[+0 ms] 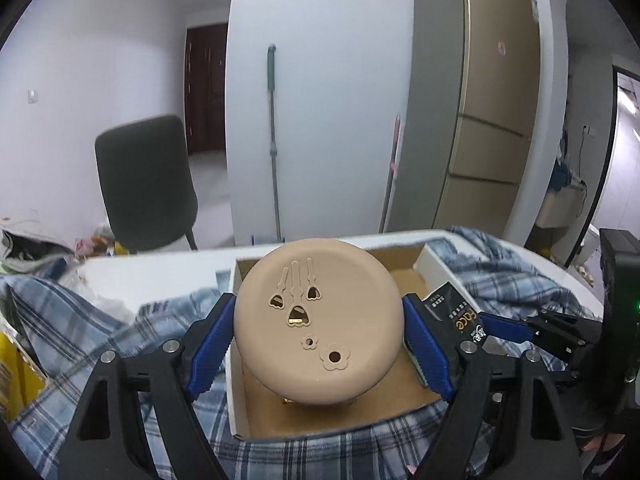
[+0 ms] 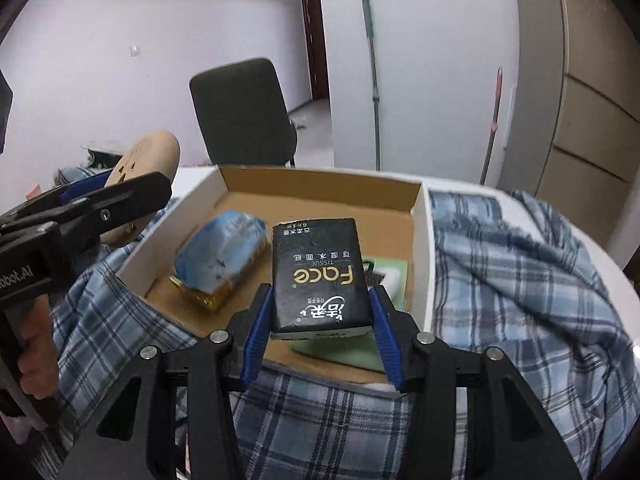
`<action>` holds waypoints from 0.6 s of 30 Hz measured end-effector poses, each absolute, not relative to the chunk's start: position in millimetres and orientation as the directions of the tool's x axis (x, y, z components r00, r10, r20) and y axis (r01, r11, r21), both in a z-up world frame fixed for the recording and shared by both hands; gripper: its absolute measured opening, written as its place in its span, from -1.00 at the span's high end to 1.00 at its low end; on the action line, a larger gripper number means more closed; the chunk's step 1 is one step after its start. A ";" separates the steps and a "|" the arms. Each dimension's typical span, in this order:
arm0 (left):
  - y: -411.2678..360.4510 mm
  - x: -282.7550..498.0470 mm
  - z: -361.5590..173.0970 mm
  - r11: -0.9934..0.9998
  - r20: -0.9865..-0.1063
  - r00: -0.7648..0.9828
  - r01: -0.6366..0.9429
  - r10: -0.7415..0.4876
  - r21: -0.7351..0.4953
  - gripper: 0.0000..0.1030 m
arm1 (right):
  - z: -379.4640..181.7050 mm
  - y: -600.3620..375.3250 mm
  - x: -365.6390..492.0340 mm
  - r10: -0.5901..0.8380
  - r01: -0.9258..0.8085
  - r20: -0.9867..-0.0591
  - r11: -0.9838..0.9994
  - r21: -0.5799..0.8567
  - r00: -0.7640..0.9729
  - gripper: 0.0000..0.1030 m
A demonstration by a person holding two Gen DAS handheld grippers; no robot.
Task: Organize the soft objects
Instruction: 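Carry the disc and tissue pack over the box and release them with both tools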
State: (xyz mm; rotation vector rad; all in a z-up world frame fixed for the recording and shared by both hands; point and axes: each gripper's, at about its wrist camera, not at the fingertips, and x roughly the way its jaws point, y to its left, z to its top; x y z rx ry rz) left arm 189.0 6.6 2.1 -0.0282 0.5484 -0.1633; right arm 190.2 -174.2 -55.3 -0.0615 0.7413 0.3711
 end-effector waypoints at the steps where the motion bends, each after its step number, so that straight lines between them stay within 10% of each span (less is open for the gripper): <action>1: 6.8 192.3 -1.6 0.986 -0.536 0.828 0.148 -0.164 -0.074 -0.63 | -58.2 -173.6 191.0 0.308 -0.353 -0.677 0.933 0.077 0.668 0.08; 4: 6.1 196.4 -9.5 0.985 -0.568 0.804 0.149 -0.175 -0.092 -0.63 | -61.1 -172.0 190.8 0.303 -0.356 -0.685 0.932 0.067 0.663 -0.01; 7: 6.0 199.7 -17.3 0.985 -0.589 0.789 0.148 -0.175 -0.095 -0.65 | -62.2 -169.6 188.8 0.288 -0.351 -0.693 0.935 0.053 0.661 -0.62; 18: 4.9 197.4 -18.1 0.993 -0.561 0.821 0.112 -0.107 -0.027 -1.00 | -53.0 -174.9 184.8 0.281 -0.343 -0.673 0.938 0.043 0.684 -0.62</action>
